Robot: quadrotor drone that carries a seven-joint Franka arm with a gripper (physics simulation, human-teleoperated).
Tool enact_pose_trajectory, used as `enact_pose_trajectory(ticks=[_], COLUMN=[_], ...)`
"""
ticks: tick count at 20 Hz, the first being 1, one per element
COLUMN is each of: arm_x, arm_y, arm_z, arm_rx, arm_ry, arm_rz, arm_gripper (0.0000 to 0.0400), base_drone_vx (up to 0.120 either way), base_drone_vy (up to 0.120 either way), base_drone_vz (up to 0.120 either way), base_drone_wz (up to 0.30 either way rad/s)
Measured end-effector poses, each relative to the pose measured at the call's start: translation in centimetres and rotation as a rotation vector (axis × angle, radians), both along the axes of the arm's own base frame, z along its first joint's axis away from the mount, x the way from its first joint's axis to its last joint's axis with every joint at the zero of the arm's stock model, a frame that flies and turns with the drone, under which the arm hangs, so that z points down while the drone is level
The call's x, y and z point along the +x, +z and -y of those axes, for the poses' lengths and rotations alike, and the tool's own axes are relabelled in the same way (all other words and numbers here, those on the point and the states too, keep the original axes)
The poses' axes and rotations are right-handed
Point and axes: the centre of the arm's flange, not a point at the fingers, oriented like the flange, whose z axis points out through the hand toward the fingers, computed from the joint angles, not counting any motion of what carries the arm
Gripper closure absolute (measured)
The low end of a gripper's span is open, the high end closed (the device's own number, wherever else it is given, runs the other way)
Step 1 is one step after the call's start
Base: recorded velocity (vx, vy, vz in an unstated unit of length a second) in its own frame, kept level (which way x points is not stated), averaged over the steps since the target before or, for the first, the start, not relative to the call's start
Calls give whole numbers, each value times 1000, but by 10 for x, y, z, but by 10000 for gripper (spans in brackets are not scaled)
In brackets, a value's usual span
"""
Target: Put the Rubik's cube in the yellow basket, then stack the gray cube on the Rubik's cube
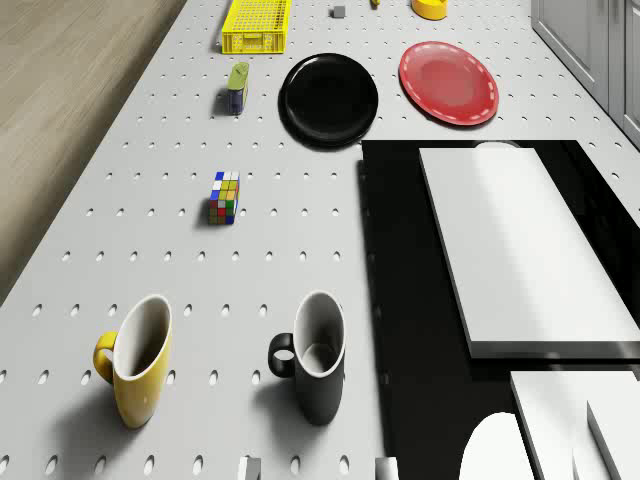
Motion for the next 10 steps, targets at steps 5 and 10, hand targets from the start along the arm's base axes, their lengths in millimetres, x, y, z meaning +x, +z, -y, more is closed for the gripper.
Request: enact_pose_trajectory(ticks=[5,10], arm_x=[-4,-2], arm_y=[37,66], arm_z=[0,0], arm_rx=[0,0], arm_ry=[0,0], arm_rz=[4,8], arm_gripper=[0,0], base_drone_vx=[72,120], base_drone_vy=[80,120], base_drone_vz=[0,0], base_drone_wz=[0,0])
